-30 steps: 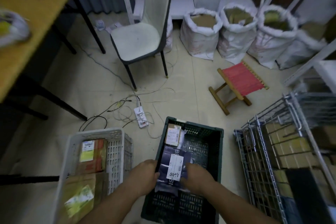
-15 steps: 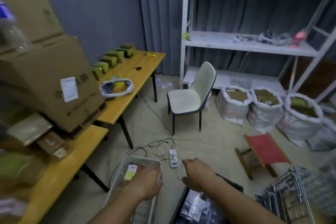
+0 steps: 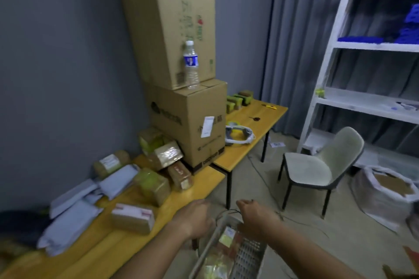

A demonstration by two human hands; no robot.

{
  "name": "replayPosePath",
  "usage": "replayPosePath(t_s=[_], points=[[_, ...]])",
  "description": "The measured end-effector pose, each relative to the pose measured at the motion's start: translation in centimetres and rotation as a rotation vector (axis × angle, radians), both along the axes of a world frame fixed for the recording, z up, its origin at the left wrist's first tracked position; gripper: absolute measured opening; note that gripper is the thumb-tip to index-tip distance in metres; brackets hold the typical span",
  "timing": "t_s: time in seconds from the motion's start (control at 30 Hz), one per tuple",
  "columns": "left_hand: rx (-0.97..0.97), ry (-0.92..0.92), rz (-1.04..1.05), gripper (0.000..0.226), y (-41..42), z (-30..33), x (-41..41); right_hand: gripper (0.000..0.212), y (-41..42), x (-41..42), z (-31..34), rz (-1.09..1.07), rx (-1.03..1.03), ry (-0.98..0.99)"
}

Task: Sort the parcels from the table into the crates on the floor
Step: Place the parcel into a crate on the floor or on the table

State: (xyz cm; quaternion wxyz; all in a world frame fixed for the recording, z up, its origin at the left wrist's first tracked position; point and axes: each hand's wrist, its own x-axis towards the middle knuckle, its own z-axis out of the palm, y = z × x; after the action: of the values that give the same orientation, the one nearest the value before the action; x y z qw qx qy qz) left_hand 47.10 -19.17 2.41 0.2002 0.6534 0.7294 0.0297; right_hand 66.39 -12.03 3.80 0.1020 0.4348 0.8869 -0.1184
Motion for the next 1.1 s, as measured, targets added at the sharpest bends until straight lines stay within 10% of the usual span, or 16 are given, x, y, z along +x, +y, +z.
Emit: replayPosePath(t_s=[0.53,1.1], points=[[0.004,-0.037,0.325,0.054,-10.7,-0.3,-22.4,0.057,-6.1,-24.7,0.4,0.290,-0.003,-0.065],[-0.182,0.097,0.198,0.064,8.6,-9.9,-30.5,0.054,12.1,-32.4,-8.5,0.308,-0.157,-0.081]])
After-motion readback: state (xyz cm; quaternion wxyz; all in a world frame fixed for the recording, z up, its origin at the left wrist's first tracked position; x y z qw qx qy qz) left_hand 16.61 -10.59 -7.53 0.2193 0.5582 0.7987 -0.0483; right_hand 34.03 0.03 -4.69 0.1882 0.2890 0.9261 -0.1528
